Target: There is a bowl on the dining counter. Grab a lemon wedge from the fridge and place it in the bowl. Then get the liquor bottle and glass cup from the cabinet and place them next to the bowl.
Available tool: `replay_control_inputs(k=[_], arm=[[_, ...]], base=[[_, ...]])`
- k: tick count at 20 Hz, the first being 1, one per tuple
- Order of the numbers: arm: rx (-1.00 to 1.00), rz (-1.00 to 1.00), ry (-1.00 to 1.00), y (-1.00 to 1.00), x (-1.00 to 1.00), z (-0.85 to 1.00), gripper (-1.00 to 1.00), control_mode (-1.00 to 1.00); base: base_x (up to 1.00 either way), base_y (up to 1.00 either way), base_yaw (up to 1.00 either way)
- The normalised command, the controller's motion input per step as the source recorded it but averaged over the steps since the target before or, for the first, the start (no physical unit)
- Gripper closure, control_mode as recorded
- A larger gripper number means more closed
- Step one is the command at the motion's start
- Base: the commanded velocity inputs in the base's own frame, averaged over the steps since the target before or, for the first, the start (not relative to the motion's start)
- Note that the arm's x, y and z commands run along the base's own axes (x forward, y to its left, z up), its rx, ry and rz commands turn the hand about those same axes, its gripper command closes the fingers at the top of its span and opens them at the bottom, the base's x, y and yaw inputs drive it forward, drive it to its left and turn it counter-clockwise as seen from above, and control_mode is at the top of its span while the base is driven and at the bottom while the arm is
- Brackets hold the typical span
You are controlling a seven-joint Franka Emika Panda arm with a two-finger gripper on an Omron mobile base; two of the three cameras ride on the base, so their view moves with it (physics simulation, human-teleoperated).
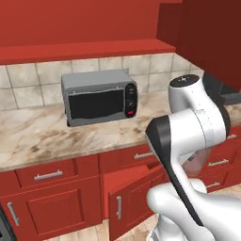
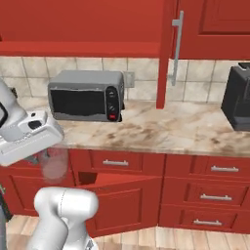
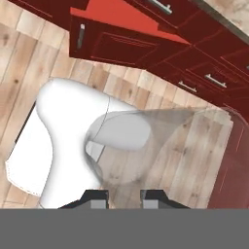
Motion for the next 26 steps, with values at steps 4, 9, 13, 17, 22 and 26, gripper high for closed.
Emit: replay_control_inputs(k=[4,9,13,17,22,26], arm=[[0.0,0.0,0.0,0.0,0.0,0.0,1.0,1.0],[0.0,0.0,0.0,0.0,0.0,0.0,1.0,1.0],[0.0,0.0,0.0,0.0,0.0,0.0,1.0,1.0],[0.0,0.0,0.0,0.0,0.0,0.0,1.0,1.0],[0.0,0.0,0.0,0.0,0.0,0.0,1.0,1.0],[0.0,0.0,0.0,0.0,0.0,0.0,1.0,1.0]], base=[[-0.12,-0.72,-0.61],[0.0,-0.77,-0.78],[0.0,-0.84,-0.74],[0.0,-0.9,-0.7],[0.09,-0.97,-0.64],[0.31,-0.89,-0.59]])
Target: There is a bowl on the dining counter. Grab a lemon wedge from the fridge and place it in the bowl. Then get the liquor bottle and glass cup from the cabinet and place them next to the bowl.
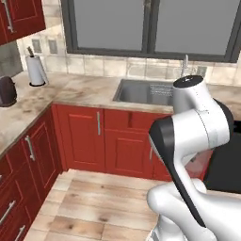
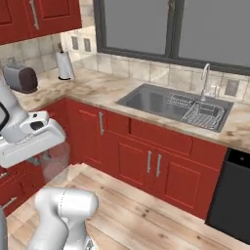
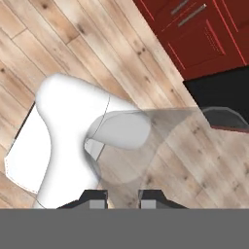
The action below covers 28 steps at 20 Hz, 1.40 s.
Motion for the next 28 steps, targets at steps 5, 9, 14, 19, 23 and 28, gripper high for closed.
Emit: replay_control_inputs(k=[5,9,14,19,23,28], arm=[[0.0,0.0,0.0,0.0,0.0,0.0,1.0,1.0],[0.0,0.0,0.0,0.0,0.0,0.0,1.0,1.0],[0.0,0.0,0.0,0.0,0.0,0.0,1.0,1.0],[0.0,0.0,0.0,0.0,0.0,0.0,1.0,1.0],[0.0,0.0,0.0,0.0,0.0,0.0,1.0,1.0],[0.0,0.0,0.0,0.0,0.0,0.0,1.0,1.0]], base=[[0.56,-0.68,-0.54],[0.73,-0.56,-0.5],[0.82,-0.58,-0.45],[0.61,-0.74,-0.51],[0.35,-0.74,-0.61],[0.3,-0.81,-0.61]])
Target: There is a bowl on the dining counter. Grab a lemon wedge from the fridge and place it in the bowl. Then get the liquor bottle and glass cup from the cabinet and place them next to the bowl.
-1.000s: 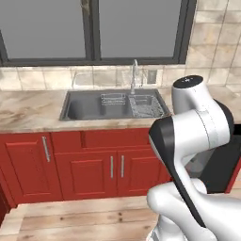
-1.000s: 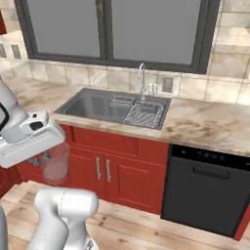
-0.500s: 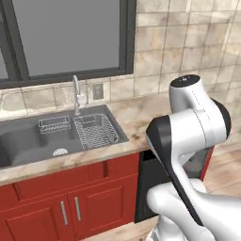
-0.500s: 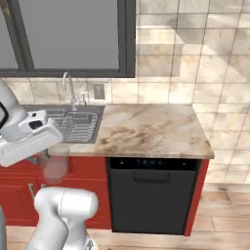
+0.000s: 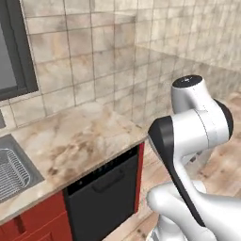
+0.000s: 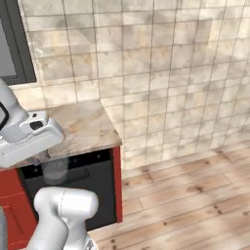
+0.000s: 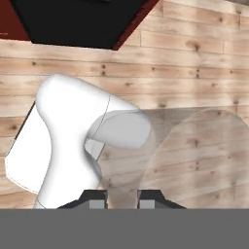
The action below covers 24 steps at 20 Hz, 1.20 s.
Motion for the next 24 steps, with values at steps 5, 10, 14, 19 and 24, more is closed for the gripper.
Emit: replay_control_inputs(k=[5,10,14,19,24], arm=[[0.0,0.0,0.0,0.0,0.0,0.0,1.0,1.0],[0.0,0.0,0.0,0.0,0.0,0.0,1.0,1.0],[0.0,0.0,0.0,0.0,0.0,0.0,1.0,1.0],[0.0,0.0,0.0,0.0,0.0,0.0,1.0,1.0],[0.0,0.0,0.0,0.0,0.0,0.0,1.0,1.0]], base=[[0.4,-0.82,-0.58],[0.58,-0.76,-0.51],[0.8,-0.62,-0.45],[0.97,-0.47,-0.39],[1.0,-0.37,-0.33]])
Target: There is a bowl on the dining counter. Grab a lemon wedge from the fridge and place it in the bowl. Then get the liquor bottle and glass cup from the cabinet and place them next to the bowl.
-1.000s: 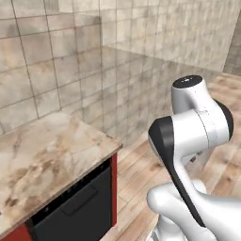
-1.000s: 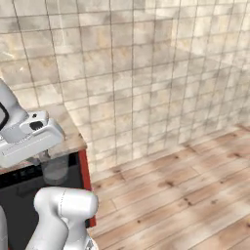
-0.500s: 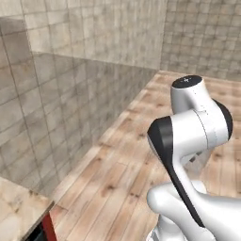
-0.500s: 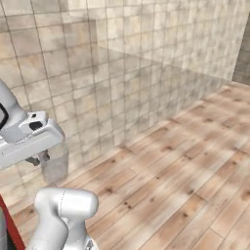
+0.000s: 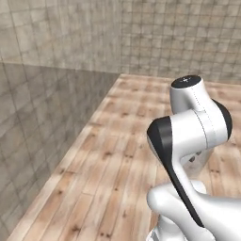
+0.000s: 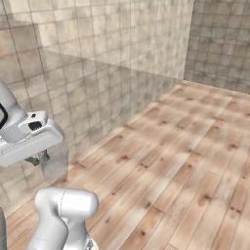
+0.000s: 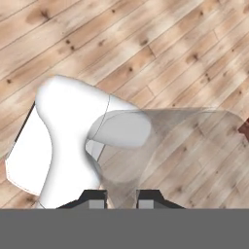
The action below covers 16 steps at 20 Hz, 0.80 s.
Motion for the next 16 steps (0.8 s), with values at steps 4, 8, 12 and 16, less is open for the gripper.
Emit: replay_control_inputs(k=[4,8,12,16], arm=[[0.0,0.0,0.0,0.0,0.0,0.0,1.0,1.0],[0.0,0.0,0.0,0.0,0.0,0.0,1.0,1.0],[0.0,0.0,0.0,0.0,0.0,0.0,1.0,1.0],[0.0,0.0,0.0,0.0,0.0,0.0,1.0,1.0]], base=[[1.0,-0.33,-0.3],[1.0,-0.37,-0.27],[1.0,-0.39,-0.24],[1.0,-0.33,-0.23]])
